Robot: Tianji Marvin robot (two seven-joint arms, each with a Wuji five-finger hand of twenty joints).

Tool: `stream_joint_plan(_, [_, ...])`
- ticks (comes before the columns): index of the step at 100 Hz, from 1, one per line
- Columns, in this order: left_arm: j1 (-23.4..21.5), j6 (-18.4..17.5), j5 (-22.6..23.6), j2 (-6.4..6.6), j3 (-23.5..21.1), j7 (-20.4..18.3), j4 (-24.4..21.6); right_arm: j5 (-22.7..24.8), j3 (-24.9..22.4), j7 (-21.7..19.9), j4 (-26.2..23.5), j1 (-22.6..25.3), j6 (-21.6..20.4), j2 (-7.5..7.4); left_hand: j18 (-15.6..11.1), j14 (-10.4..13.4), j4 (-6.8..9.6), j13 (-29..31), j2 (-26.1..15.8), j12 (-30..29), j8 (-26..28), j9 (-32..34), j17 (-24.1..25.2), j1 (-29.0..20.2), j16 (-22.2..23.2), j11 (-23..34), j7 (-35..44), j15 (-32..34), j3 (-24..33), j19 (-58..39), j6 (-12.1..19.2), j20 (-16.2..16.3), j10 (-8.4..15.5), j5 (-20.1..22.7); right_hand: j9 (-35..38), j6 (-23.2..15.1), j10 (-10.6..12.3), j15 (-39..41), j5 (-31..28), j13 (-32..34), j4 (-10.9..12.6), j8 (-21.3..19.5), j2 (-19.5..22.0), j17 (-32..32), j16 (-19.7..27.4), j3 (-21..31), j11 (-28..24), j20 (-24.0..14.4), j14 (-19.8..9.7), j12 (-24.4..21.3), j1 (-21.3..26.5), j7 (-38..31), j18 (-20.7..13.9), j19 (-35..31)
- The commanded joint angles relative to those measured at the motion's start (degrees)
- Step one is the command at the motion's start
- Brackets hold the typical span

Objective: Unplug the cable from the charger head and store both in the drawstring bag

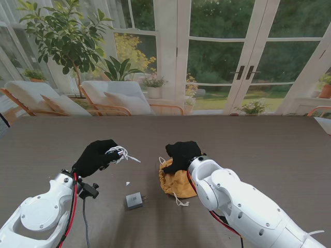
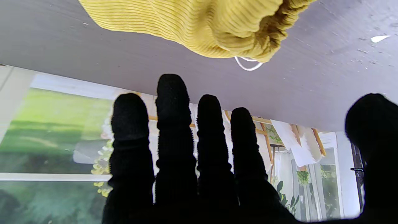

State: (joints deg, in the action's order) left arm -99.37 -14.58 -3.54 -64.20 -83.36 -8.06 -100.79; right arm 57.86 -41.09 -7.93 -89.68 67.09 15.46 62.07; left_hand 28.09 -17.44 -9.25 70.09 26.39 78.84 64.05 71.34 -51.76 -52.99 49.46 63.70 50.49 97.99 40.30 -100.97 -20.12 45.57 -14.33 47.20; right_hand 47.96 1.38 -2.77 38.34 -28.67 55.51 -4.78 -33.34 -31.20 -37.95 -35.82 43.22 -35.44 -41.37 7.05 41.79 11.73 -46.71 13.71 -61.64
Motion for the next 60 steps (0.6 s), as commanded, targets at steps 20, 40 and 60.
stream_joint_plan(20, [-0.31,0.54,0.20,-0.11,0.03,-1.12,-0.22,0.27,1.99,-2.75,1.60,-1.50,1.81,-0.68,1.72,0.02,7.38,2.29,-9.63,1.12,4.18,2.58,0.18,-10.91,0.46,1.78,25.09,3.98,9.22,-4.62,7.71,1.04,-0.97,6.46,-2.80,4.10,-2.28,1.08,0.97,-0.14,1.92,1.51,-1.23,9.75,-0.43,1.25,0.82,-1.25,1.05,1.11,-3.84,1.43,0.94,-1.40])
stream_joint_plan(40, [-0.07,0.80,0.24,-0.07,0.27,-1.34,0.09,0.37,5.34,-1.59,4.40,-3.76,3.99,-0.28,1.74,-0.01,7.39,2.27,-9.65,1.13,4.17,2.56,0.23,-10.92,0.48,1.76,25.08,3.95,9.21,-4.57,7.68,1.10,-1.00,6.35,-3.01,4.40,-2.33,1.40,1.34,0.28,1.88,1.71,-1.47,9.20,-0.37,1.62,0.29,-1.23,0.82,1.19,-3.59,1.21,0.76,-1.86])
stream_joint_plan(60, [-0.09,1.06,0.35,-0.03,0.38,-1.54,0.19,-0.16,9.07,-0.83,7.39,-6.58,5.96,0.18,1.76,-0.01,7.39,2.27,-9.64,1.13,4.12,2.56,0.23,-10.95,0.50,1.76,25.07,3.95,9.21,-4.54,7.64,1.15,-1.00,6.43,-3.02,4.82,-2.45,1.68,1.60,0.58,1.89,1.91,-1.31,8.96,-0.27,1.79,-0.08,-1.07,0.77,1.08,-3.88,0.89,0.68,-2.27])
